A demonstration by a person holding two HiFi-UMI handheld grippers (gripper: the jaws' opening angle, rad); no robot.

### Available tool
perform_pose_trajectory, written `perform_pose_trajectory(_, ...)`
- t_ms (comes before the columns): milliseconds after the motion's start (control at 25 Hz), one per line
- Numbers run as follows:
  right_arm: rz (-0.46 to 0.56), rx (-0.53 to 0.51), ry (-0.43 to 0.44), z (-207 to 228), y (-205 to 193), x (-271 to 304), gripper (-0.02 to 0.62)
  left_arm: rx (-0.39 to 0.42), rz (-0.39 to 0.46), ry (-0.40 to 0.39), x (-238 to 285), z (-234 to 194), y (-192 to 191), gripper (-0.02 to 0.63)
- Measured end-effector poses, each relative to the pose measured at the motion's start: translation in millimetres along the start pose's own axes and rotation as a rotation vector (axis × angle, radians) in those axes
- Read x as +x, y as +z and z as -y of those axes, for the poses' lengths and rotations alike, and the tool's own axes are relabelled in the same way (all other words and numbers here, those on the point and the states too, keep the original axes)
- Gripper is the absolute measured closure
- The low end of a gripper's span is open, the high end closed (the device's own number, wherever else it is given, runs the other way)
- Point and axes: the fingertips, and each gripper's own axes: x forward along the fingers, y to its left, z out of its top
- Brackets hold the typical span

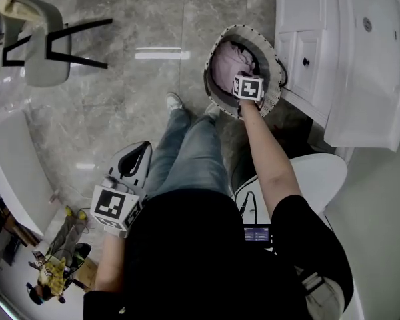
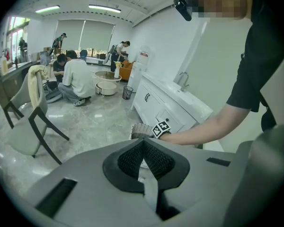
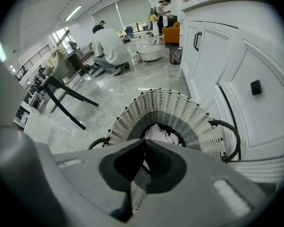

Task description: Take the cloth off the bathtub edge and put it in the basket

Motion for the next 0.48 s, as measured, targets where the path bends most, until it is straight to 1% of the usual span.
perform_pose_trajectory(480,0.11,-0.07,0.09,-30,44,-100,0.598,-0.002,0.121,0.019,-13,10,51,0.594)
